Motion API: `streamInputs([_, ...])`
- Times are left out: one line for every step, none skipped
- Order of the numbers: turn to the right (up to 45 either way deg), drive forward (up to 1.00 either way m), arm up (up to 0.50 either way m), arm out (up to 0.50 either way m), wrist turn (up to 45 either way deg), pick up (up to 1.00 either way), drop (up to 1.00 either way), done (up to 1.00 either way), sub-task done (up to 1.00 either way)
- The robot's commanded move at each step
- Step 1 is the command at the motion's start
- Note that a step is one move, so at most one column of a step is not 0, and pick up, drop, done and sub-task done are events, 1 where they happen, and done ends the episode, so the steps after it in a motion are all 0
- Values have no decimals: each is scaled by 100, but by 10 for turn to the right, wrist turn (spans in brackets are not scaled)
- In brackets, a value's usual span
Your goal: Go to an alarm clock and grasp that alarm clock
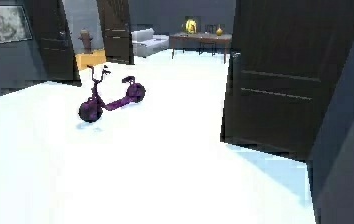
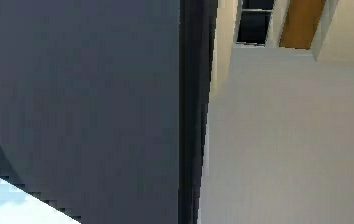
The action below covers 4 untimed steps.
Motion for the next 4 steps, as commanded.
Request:
streamInputs([0,100,0,0,0,0,0,0,0])
streamInputs([0,100,0,0,0,0,0,0,0])
streamInputs([-30,0,0,0,0,0,0,0,0])
streamInputs([0,5,0,0,0,0,0,0,0])
